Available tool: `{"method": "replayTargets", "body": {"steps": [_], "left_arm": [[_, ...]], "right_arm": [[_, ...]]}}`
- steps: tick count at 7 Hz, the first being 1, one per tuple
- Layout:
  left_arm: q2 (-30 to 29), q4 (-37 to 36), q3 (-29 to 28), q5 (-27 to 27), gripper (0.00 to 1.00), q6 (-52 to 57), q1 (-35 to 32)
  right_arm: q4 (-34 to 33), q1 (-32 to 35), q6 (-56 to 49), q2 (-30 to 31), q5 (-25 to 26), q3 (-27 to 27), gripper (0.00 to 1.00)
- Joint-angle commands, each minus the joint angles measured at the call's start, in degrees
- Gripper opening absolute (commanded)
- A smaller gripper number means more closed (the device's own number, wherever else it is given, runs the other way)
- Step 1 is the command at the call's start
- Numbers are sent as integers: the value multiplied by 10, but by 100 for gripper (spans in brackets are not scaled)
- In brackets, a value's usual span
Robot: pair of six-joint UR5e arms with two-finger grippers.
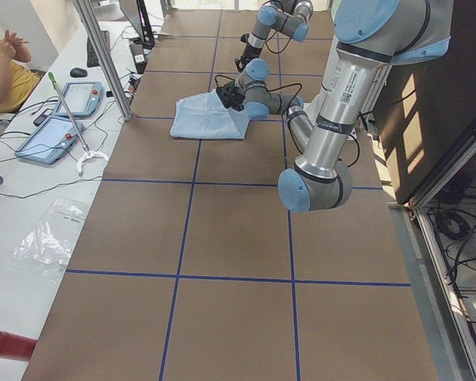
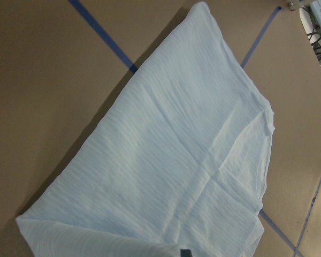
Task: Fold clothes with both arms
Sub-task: 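Lift the hem and fold it away from the robot with both grippers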
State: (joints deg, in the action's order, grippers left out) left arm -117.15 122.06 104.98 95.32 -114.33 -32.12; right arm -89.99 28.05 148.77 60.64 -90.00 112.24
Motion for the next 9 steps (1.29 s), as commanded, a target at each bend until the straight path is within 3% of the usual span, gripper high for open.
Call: {"method": "replayTargets", "body": {"steps": [1,2,4,5,7,9], "left_arm": [[-38,5,-55,3,0,13,-25],[-58,5,-88,3,0,26,-36],[-75,65,-168,2,0,44,-54],[-106,95,-231,2,0,61,-62],[-155,149,-340,1,0,84,-80],[-180,150,-374,2,0,110,-105]], "right_arm": [[3,73,-51,-75,-52,-100,0],[4,94,-64,-116,-63,-154,0],[101,126,-78,-217,-72,-343,0],[126,132,-112,-234,-75,-396,0],[169,134,-151,-234,-77,-459,0],[170,134,-177,-231,-77,-471,0]]}}
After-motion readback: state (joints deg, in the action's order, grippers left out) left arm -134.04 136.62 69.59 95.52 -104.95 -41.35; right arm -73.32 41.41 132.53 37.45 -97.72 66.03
